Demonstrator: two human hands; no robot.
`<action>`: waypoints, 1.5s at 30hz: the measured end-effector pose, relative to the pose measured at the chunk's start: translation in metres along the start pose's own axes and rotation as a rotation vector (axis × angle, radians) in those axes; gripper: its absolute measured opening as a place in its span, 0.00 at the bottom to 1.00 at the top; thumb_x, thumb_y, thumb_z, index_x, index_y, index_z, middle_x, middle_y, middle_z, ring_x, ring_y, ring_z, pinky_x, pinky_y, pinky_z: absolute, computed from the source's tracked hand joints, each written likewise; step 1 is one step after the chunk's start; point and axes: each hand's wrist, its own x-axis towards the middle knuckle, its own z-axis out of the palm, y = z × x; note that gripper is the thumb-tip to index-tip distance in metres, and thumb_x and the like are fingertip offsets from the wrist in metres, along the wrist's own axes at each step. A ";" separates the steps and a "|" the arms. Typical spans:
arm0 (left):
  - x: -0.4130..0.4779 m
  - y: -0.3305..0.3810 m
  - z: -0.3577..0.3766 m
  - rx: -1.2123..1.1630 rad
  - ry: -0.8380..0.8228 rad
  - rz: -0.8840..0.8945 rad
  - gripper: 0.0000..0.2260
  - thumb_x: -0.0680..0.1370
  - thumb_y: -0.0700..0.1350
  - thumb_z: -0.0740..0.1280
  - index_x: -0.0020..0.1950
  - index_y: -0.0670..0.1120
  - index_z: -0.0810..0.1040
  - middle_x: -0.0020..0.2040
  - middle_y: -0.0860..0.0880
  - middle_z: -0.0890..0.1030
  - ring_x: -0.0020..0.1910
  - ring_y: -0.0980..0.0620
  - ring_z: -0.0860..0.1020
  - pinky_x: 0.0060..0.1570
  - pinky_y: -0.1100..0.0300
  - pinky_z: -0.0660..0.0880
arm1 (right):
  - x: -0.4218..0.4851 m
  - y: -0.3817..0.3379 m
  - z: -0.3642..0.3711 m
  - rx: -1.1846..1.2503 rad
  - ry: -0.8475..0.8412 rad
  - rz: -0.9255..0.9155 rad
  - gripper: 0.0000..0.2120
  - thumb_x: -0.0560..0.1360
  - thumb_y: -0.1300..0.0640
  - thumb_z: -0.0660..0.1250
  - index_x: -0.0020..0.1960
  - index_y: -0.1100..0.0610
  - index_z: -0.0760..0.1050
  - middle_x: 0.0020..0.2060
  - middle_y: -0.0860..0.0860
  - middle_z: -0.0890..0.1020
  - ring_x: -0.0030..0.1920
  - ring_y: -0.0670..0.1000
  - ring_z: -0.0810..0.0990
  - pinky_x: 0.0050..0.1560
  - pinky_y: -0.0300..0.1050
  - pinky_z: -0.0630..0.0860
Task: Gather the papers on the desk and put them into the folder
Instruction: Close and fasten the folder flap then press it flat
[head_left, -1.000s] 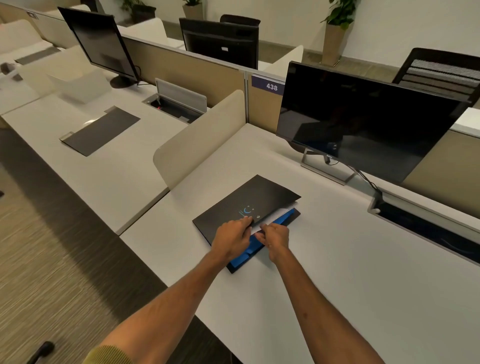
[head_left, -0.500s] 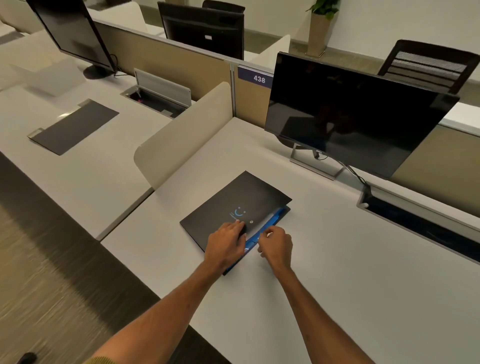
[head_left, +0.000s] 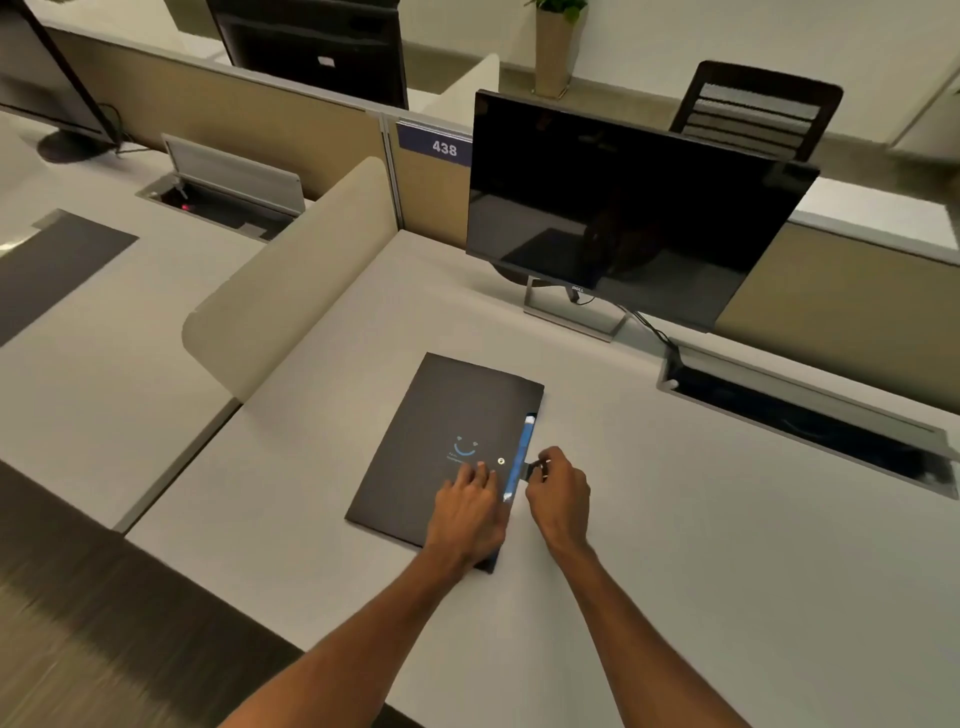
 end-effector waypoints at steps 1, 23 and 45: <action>0.001 -0.001 0.001 -0.003 0.000 0.015 0.25 0.86 0.60 0.58 0.78 0.48 0.71 0.77 0.47 0.75 0.74 0.45 0.75 0.69 0.48 0.78 | 0.001 0.000 0.000 0.013 0.005 0.007 0.12 0.83 0.57 0.69 0.65 0.59 0.77 0.56 0.58 0.87 0.53 0.57 0.87 0.55 0.45 0.82; 0.022 -0.058 0.008 0.032 -0.079 0.256 0.32 0.90 0.56 0.50 0.89 0.51 0.36 0.89 0.51 0.38 0.90 0.48 0.41 0.90 0.45 0.48 | -0.026 0.006 0.029 -0.079 -0.081 -0.287 0.26 0.84 0.60 0.67 0.80 0.56 0.68 0.77 0.56 0.71 0.77 0.54 0.72 0.76 0.44 0.72; 0.028 -0.050 0.007 0.125 -0.170 0.244 0.32 0.90 0.55 0.53 0.89 0.52 0.40 0.90 0.52 0.44 0.90 0.44 0.43 0.90 0.43 0.46 | -0.010 -0.008 0.029 -0.093 -0.220 -0.112 0.22 0.87 0.52 0.59 0.78 0.58 0.67 0.74 0.57 0.73 0.70 0.57 0.77 0.71 0.52 0.77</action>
